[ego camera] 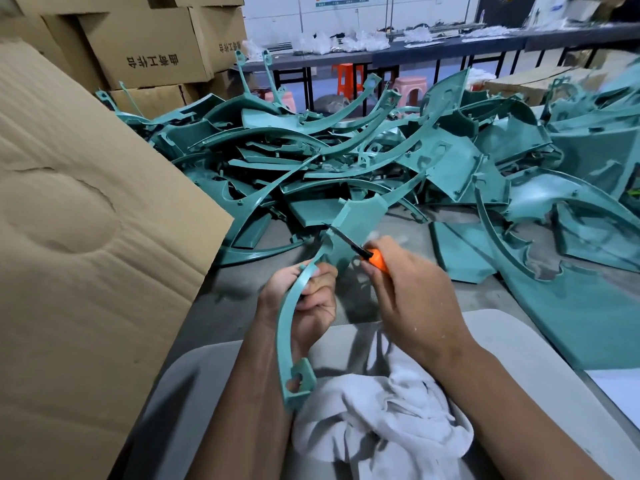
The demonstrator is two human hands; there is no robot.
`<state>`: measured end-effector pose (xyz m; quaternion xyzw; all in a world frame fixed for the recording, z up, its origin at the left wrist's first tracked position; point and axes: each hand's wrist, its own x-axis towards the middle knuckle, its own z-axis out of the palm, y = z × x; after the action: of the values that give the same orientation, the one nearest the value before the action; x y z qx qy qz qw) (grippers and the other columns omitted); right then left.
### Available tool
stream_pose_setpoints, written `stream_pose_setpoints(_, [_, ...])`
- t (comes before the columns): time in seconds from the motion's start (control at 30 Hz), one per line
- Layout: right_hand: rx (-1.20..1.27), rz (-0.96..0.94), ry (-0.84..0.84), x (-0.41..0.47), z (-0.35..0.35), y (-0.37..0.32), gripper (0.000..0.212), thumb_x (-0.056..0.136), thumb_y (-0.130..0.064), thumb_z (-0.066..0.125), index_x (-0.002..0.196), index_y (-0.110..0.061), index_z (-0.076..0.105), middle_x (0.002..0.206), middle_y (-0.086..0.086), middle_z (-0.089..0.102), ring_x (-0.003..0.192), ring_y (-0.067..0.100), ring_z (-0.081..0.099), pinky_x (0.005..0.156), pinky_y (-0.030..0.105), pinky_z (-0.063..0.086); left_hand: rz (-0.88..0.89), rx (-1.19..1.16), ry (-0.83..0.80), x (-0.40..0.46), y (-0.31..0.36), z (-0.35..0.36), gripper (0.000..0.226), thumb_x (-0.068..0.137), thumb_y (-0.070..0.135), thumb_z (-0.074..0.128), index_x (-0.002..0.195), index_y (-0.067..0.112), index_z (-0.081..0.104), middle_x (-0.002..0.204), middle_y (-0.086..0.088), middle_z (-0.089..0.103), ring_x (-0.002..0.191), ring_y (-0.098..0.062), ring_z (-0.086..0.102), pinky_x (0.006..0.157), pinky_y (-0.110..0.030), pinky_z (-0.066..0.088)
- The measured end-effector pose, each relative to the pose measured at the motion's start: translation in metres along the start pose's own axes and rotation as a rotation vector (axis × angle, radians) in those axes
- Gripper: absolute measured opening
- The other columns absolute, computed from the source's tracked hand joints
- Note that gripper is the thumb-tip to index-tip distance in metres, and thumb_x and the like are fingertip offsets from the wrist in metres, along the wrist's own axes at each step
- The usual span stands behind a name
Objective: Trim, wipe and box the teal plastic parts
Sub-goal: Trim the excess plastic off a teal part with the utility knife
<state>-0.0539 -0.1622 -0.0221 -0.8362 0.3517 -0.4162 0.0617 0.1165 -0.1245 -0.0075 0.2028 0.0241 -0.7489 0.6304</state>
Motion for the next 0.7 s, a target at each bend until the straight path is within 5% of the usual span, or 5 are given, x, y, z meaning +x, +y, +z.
stream_pose_setpoints(0.2, [0.019, -0.022, 0.089, 0.0015, -0.003, 0.0052, 0.018, 0.11, -0.033, 0.048, 0.113, -0.019, 0.058, 0.096, -0.006, 0.063, 0.086, 0.022, 0.053, 0.067, 0.046, 0.048, -0.075, -0.029, 0.008, -0.0005, -0.0028, -0.0005, 0.031, 0.087, -0.001, 0.031, 0.063, -0.002, 0.05, 0.056, -0.01, 0.046, 0.026, -0.015, 0.042, 0.024, -0.019, 0.027])
stream_pose_setpoints(0.7, [0.123, 0.015, 0.003, -0.001, -0.0011, 0.0021, 0.018, 0.105, -0.032, 0.05, 0.109, -0.017, 0.059, 0.089, -0.003, 0.065, 0.079, 0.023, 0.059, 0.067, 0.046, 0.051, -0.09, -0.073, 0.081, 0.0002, -0.0044, -0.0023, 0.031, 0.088, 0.001, 0.03, 0.064, 0.0, 0.05, 0.056, -0.011, 0.046, 0.025, -0.016, 0.042, 0.023, -0.018, 0.025])
